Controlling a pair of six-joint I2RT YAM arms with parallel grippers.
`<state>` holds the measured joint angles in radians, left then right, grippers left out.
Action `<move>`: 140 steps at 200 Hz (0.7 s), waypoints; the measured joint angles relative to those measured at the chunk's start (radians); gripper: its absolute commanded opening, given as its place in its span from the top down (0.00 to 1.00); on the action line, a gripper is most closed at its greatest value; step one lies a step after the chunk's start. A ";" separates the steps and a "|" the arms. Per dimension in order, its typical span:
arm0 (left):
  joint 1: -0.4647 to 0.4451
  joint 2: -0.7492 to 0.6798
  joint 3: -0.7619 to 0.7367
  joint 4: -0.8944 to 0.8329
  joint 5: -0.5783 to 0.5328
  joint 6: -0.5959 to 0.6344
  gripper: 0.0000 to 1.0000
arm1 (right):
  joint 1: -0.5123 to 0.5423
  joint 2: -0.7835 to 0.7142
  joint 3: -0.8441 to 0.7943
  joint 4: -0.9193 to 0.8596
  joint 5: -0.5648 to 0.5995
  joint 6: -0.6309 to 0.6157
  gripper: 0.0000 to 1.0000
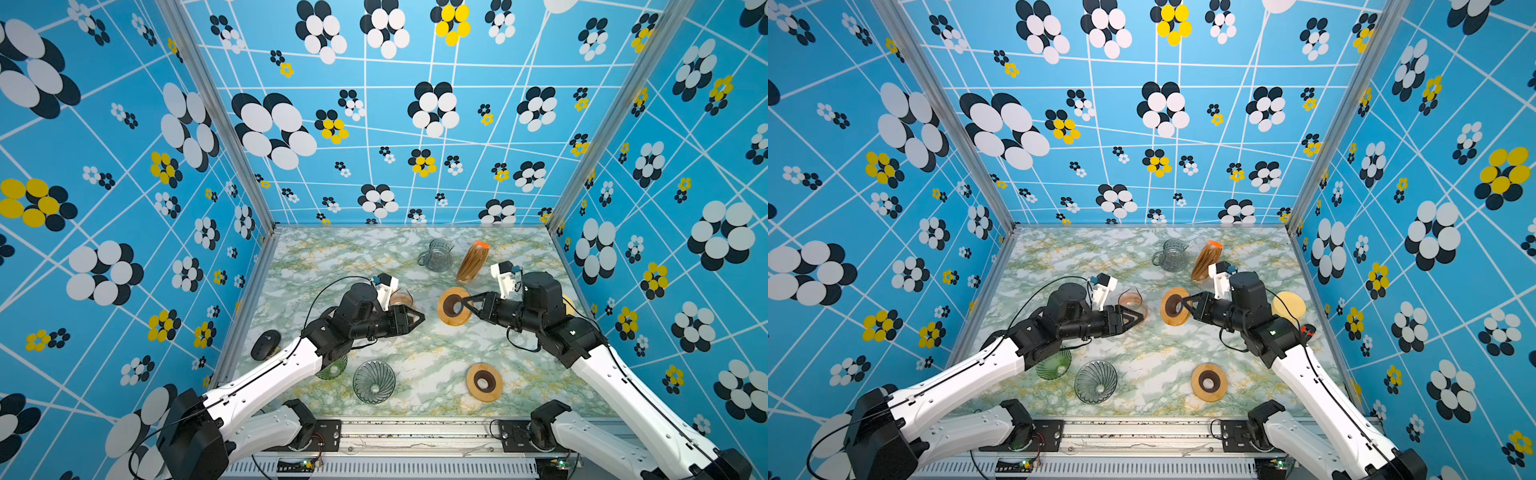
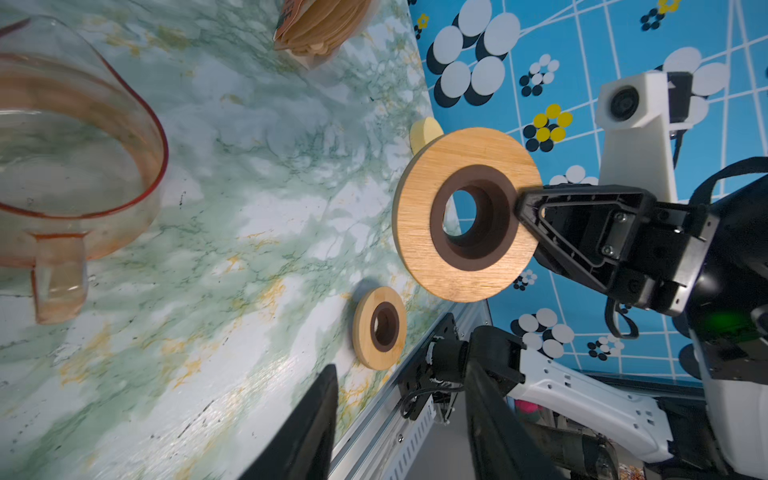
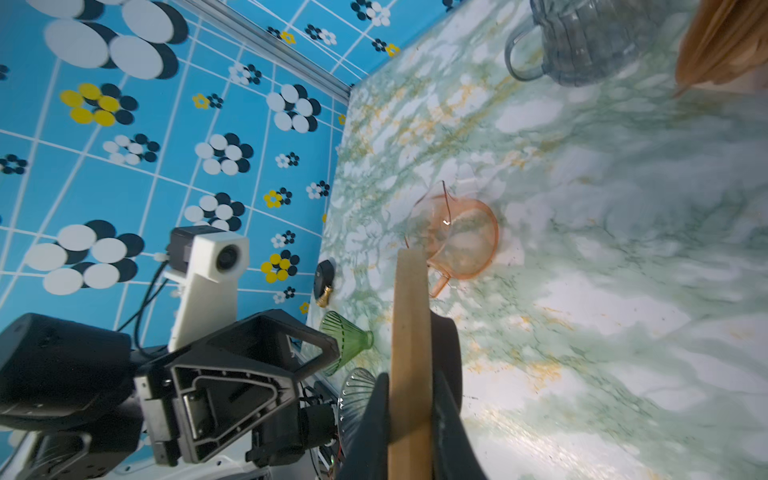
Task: Place the coffee filter in the dripper
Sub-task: 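Lift the wooden stand with the right gripper toward the left gripper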
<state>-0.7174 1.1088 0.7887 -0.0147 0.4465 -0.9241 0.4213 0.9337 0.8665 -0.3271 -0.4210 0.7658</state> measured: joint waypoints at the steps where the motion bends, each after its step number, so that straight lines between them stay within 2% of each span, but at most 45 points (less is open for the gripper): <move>1: 0.003 0.000 0.000 0.005 0.004 0.000 0.48 | -0.001 0.000 0.002 0.006 -0.002 0.006 0.91; 73: 0.103 0.032 0.075 0.247 0.142 -0.132 0.43 | -0.011 0.074 0.062 0.294 -0.128 0.225 0.91; 140: 0.121 0.042 0.148 0.296 0.180 -0.169 0.42 | -0.011 0.108 0.066 0.486 -0.201 0.357 0.92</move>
<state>-0.5964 1.1503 0.9367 0.2813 0.6262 -1.0935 0.4103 1.0416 0.9325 0.1589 -0.6220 1.1225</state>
